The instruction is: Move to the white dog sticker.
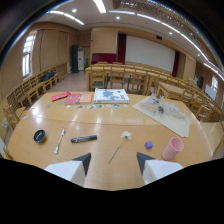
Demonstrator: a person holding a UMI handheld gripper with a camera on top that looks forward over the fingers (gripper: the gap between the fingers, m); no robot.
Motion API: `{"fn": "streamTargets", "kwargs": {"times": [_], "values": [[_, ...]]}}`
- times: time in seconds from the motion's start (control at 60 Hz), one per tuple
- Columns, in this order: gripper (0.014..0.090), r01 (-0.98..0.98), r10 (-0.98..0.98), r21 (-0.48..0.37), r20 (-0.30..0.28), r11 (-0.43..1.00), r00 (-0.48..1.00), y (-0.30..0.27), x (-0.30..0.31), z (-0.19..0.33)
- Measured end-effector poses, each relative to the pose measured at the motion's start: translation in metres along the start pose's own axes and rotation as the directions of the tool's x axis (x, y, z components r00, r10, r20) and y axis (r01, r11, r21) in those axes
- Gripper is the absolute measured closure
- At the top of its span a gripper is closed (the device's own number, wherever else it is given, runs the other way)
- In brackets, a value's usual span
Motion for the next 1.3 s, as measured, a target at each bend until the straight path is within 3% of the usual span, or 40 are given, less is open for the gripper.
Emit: {"fn": "streamTargets", "kwargs": {"times": [0.233,0.467,0.667,0.8,1.083,1.3], "values": [[0.0181,0.011,-0.011,-0.01,-0.024,1.0,1.0,0.011,-0.037,0.005],[0.0185,0.022,-0.022,0.011,-0.038,1.0,0.999,0.005,-0.119,0.002],[0.0183,0.019,-0.019,0.025,0.019,1.0,1.0,-0.019,-0.2,0.026],[0.0184,0.042,-0.043,0.019,0.05,0.999,0.998,-0.038,-0.248,0.069],[0.0181,0.02,-0.02,0.006,0.106,1.0,0.994,-0.109,-0.324,0.221],[0.0184,-0.012,0.014,-0.014,0.095,1.0,0.995,-0.141,-0.351,0.339]]}}
